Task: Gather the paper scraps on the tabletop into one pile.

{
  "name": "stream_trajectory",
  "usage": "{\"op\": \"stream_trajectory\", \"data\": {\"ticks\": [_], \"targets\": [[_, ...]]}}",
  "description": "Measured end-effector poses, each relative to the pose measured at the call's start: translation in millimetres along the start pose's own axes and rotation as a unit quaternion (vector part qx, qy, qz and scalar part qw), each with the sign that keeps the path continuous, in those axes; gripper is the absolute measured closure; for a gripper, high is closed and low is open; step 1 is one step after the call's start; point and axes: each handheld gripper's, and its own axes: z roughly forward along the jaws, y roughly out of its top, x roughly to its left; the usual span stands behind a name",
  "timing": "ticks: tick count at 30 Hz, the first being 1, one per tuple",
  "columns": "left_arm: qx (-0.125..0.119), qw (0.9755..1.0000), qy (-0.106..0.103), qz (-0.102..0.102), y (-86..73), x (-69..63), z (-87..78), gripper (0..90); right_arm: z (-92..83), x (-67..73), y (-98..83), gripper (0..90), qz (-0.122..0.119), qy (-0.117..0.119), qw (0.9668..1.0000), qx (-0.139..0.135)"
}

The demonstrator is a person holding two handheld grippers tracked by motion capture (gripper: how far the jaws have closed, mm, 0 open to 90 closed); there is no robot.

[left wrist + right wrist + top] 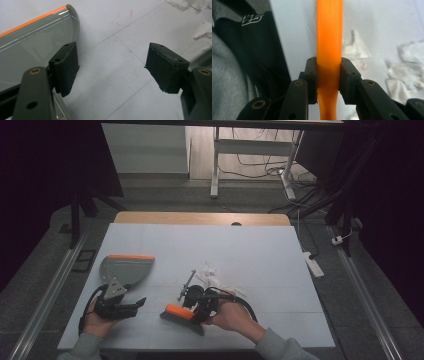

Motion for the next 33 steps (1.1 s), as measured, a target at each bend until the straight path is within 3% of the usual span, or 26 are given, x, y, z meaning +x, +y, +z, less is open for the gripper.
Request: {"op": "stream_trajectory", "data": {"ticks": [4,8,12,15,23,26,30,33], "targets": [[0.0,1.0,0.0,0.0,0.3,-0.4,-0.5,27.0,-4.7,-17.6,-5.0,70.7,0.027,-0.019,0.9994,0.002],[0.001,1.0,0.001,0.001,0.5,-1.0,-0.2,27.0,-12.7,-43.6,-13.9,70.7,0.067,-0.059,0.996,-0.005],[0.0,1.0,0.001,0.0,0.2,-0.3,0.1,27.0,-21.0,-61.9,-21.4,70.7,0.085,-0.094,0.9919,-0.013],[0.0,1.0,0.001,-0.001,-0.1,0.2,0.0,27.0,-29.6,-68.1,-27.1,70.7,0.092,-0.09,0.991,-0.036],[0.002,1.0,0.002,0.001,0.4,-0.8,-0.1,27.0,-73.2,-59.5,-42.4,70.7,0.091,-0.095,0.9858,-0.104],[0.002,1.0,0.002,0.001,0.5,-1.0,-0.3,27.0,-83.3,-59.0,-49.8,70.7,0.094,-0.097,0.9844,-0.113],[0.001,1.0,0.002,0.0,0.2,-0.4,-0.1,27.0,-82.7,-57.8,-63.8,70.7,0.093,-0.076,0.9873,-0.104],[0.002,1.0,0.002,0.001,0.4,-0.7,0.2,27.0,-75.1,-50.1,-75.1,70.7,0.079,-0.064,0.9912,-0.084]]}}
